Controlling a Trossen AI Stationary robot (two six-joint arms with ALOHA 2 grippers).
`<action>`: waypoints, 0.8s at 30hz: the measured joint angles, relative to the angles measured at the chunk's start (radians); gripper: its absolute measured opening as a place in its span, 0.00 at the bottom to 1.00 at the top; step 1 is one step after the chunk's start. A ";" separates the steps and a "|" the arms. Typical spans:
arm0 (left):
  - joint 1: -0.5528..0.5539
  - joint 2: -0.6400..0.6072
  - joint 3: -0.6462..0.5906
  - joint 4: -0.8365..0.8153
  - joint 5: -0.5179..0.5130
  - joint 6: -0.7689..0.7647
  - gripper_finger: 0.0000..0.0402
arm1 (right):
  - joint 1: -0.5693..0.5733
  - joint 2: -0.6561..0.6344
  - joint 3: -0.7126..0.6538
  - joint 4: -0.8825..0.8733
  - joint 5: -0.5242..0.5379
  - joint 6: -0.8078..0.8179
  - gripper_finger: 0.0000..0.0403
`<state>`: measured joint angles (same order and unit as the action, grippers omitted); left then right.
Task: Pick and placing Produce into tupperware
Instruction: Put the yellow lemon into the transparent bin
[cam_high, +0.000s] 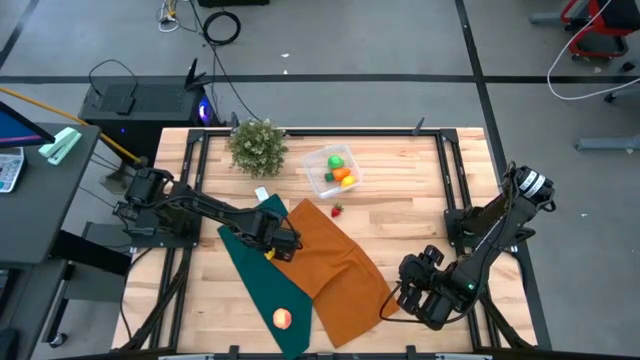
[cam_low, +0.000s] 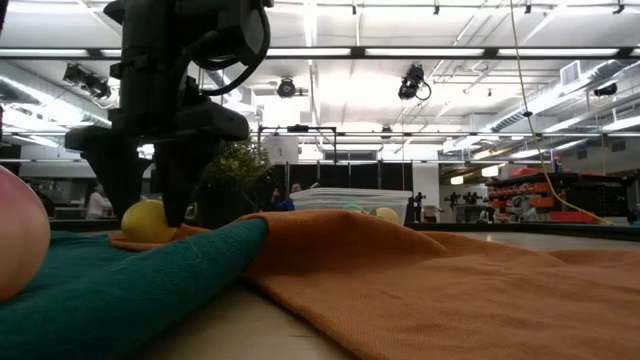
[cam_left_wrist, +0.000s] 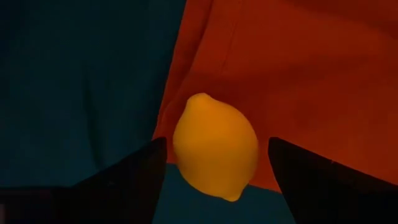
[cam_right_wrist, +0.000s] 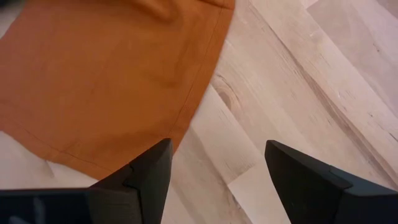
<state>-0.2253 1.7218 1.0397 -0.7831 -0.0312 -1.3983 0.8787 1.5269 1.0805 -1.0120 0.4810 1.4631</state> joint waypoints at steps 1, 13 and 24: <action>0.000 0.000 0.000 -0.001 0.000 0.000 0.71 | 0.000 0.000 0.000 0.000 0.001 0.000 0.56; 0.003 0.026 0.000 0.005 -0.001 0.015 0.71 | 0.000 0.000 0.000 0.000 0.000 0.000 0.56; 0.005 0.036 0.000 0.024 0.009 0.023 0.71 | 0.000 0.000 0.000 0.000 0.000 0.000 0.56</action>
<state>-0.2207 1.7580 1.0401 -0.7594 -0.0219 -1.3755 0.8787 1.5269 1.0805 -1.0119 0.4811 1.4634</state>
